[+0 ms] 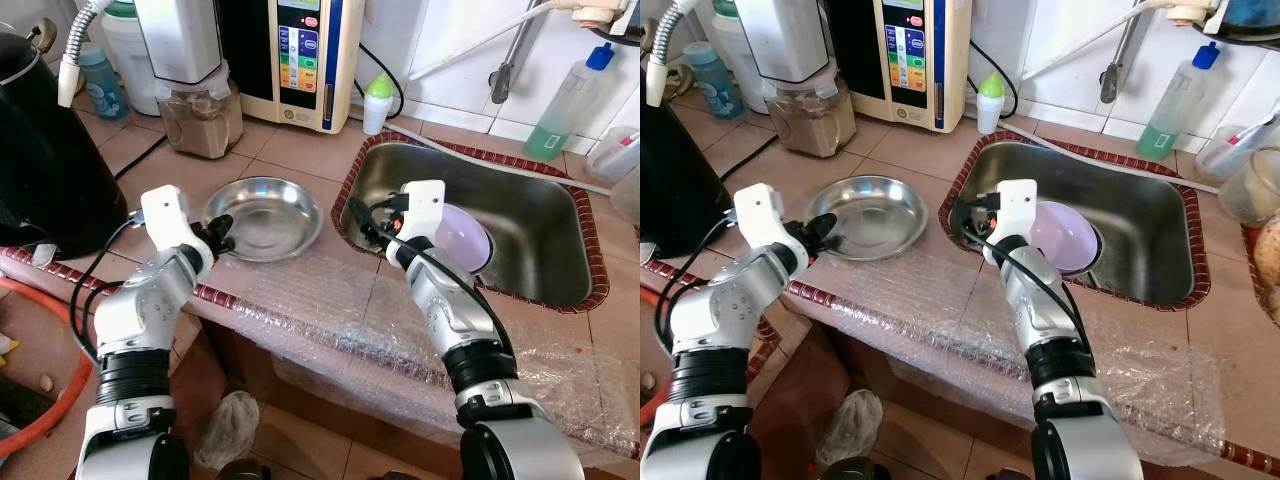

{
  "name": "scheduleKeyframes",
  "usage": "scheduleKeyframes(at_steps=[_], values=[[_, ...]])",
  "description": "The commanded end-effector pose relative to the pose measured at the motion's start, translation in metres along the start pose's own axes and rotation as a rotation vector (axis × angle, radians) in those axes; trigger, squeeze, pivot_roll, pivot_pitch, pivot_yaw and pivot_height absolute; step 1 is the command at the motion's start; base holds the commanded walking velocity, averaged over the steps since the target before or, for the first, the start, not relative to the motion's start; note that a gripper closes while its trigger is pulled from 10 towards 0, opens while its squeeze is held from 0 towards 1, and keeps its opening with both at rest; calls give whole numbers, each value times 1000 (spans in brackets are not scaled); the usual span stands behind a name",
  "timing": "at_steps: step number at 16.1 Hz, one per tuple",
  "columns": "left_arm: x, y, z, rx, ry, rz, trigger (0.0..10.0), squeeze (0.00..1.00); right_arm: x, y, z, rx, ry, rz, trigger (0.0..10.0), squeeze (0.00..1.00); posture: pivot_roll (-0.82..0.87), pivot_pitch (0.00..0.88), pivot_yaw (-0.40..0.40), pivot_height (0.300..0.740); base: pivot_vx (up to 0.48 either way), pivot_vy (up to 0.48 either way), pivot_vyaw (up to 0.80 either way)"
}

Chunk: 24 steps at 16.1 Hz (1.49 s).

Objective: Kitchen organization

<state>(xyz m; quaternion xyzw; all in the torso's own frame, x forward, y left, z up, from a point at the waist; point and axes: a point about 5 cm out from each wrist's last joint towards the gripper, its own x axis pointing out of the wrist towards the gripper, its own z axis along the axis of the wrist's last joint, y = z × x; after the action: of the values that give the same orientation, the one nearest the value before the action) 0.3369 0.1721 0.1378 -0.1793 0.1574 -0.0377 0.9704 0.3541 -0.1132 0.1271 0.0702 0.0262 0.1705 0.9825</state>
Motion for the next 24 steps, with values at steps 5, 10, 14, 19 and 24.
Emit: scheduleKeyframes(at_steps=[5,10,14,19,24], values=[[5,-33,29,71,-222,-121,0,0,-1,3,1,35,15,28,10000,0,66,0,39,740,0,0,0],[3,-49,40,66,-341,-210,0,0,-2,6,-2,108,41,38,10000,0,64,0,37,740,0,0,0],[0,-59,44,60,-391,-281,0,0,0,8,-3,152,51,48,10000,0,66,0,34,740,0,0,0],[0,-66,39,83,-393,-320,0,0,-1,25,3,348,34,212,10000,0,63,0,29,740,0,0,0],[0,-67,41,90,-408,-328,0,0,-2,25,4,393,37,247,0,0,63,0,25,740,0,0,0]])
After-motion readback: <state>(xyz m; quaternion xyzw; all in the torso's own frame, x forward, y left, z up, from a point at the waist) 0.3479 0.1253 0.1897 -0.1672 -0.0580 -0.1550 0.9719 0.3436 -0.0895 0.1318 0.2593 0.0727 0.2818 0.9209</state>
